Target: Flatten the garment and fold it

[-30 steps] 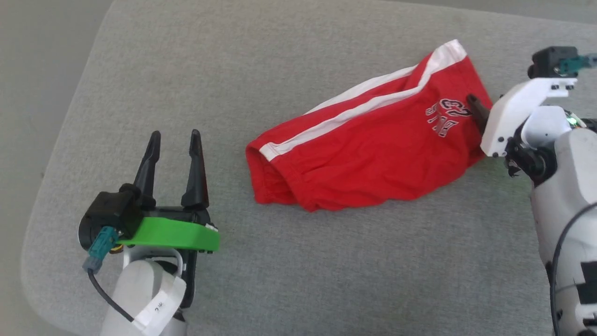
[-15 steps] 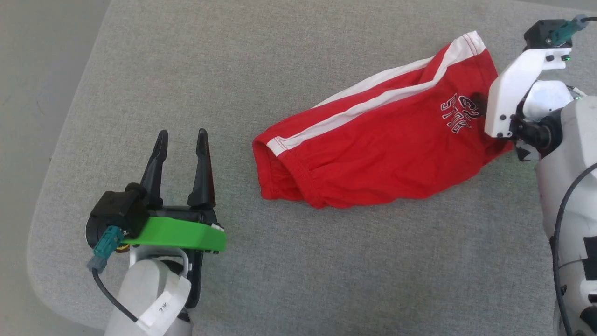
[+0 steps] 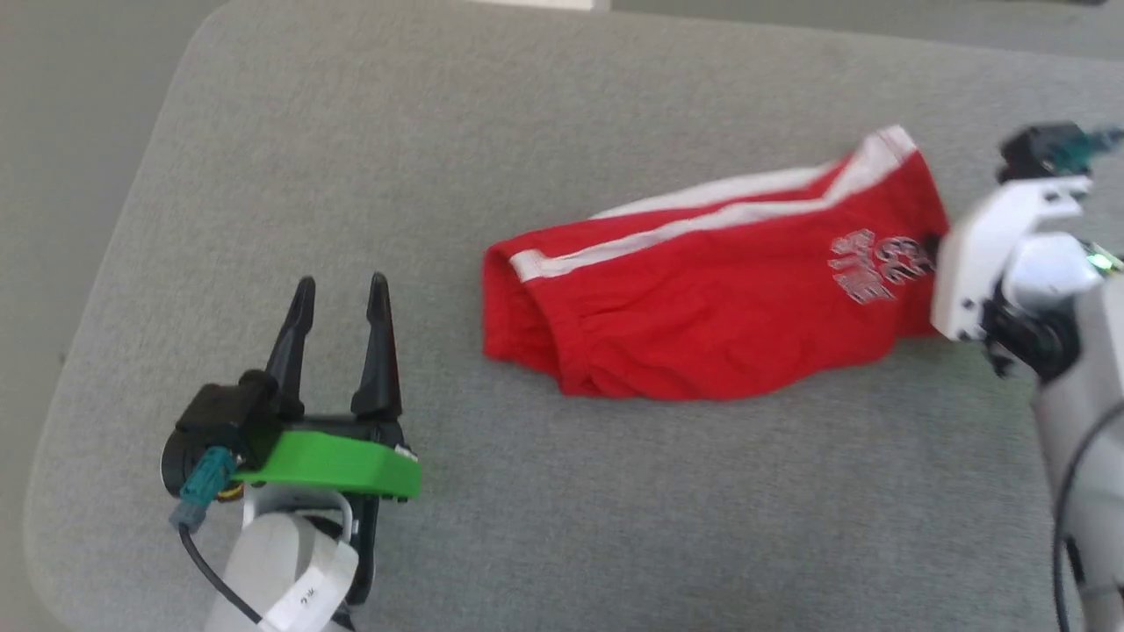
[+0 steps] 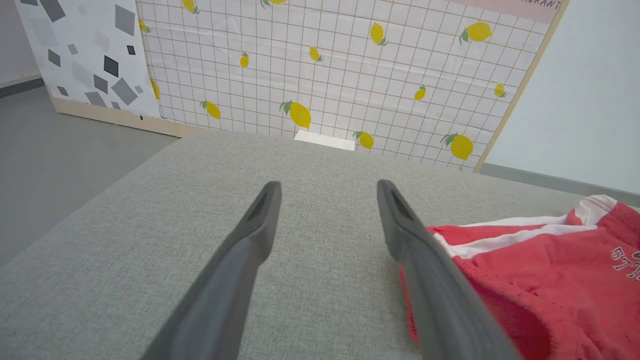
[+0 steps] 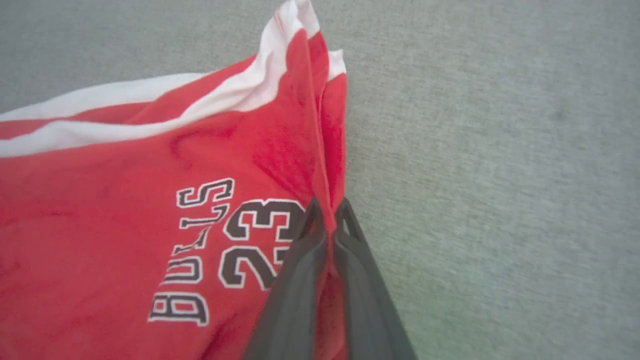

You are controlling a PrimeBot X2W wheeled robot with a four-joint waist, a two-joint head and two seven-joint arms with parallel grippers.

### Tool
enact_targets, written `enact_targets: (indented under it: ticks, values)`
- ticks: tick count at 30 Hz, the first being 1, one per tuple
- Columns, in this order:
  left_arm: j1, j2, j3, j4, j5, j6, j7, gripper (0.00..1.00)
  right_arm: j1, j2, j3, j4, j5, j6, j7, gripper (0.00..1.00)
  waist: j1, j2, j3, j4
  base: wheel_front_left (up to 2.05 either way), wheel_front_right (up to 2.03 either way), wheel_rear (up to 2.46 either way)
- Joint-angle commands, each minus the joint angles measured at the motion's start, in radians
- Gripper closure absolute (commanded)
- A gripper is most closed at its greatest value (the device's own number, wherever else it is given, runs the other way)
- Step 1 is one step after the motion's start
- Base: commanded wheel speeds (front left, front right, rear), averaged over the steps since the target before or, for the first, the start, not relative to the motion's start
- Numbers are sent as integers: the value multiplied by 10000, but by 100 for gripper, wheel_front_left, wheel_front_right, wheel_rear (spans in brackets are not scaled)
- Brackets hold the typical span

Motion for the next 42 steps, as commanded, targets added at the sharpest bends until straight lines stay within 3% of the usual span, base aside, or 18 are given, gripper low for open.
enact_targets:
  ticks: [1, 7, 13, 18, 22, 30, 42]
  values:
    - [186, -24, 27, 43, 197, -78, -37, 0, 343, -184, -167, -234, -44, -13, -121, 100, 0, 0, -404, -373, 0, 0, 0]
    - [492, -24, 0, 157, 334, -175, -38, 0, 1375, -816, -1069, -1181, -944, -13, -386, 100, 0, 0, -770, -744, 0, 0, 0]
    - [553, -24, -105, 232, 329, -219, -38, 0, 2189, -948, -2057, -2350, -2219, -13, -209, 100, 0, 0, -865, -890, 0, 0, 0]
    - [515, -24, -194, 311, 348, -257, -38, 0, 2456, -851, -1864, -3318, -2788, -13, -25, 100, 0, 0, -910, -921, 0, 0, 0]
    - [508, -24, -251, 383, 380, -294, -38, 0, 2350, -837, -867, -4158, -2808, -13, 166, 100, 0, 0, -973, -865, 0, 0, 0]
    - [569, -24, -400, 500, 338, -342, -38, 0, 1612, -1107, 2248, -5319, -2203, -13, 787, 100, 0, 0, -1102, -549, 0, 0, 0]
    - [299, -24, -660, 408, 118, -231, -38, 0, 539, -434, 5484, -3483, -1376, -13, 834, 100, 0, 0, -688, 74, 0, 0, 0]
